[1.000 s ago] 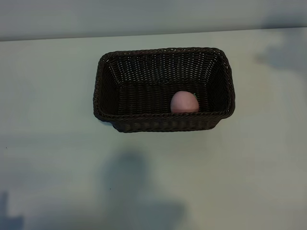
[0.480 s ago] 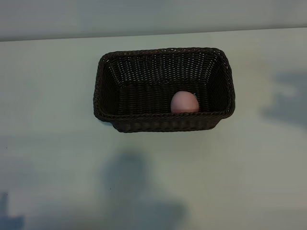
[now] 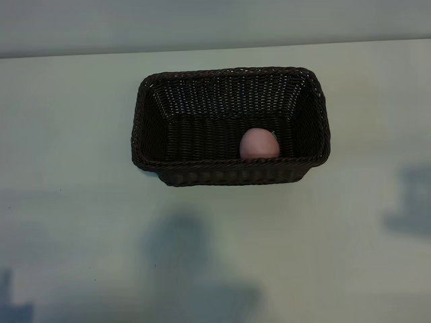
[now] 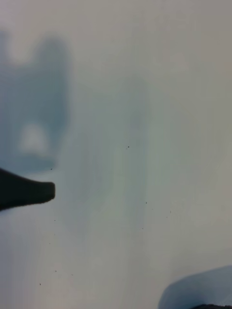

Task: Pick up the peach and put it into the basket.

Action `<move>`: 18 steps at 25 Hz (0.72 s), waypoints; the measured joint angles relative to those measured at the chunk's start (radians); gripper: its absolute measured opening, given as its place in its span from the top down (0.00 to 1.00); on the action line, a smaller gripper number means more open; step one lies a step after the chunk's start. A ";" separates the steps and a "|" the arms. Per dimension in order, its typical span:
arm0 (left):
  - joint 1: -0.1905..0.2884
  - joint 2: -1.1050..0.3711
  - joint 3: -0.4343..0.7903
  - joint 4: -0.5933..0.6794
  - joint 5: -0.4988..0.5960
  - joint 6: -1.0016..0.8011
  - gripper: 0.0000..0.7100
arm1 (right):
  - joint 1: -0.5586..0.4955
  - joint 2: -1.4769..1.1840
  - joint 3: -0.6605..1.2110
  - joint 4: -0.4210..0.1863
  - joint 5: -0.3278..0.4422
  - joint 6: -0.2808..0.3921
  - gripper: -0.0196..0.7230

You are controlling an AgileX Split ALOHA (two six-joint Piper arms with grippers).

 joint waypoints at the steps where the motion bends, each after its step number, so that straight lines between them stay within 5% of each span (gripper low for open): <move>1: 0.000 0.000 0.000 0.000 0.000 0.000 0.17 | 0.000 -0.028 0.016 0.000 -0.002 0.000 0.19; 6: 0.000 0.000 0.000 0.000 0.000 0.000 0.17 | 0.006 -0.160 0.116 -0.004 -0.067 0.000 0.22; 18: 0.000 0.000 0.000 0.000 0.000 0.000 0.17 | 0.055 -0.398 0.258 -0.032 -0.084 0.000 0.26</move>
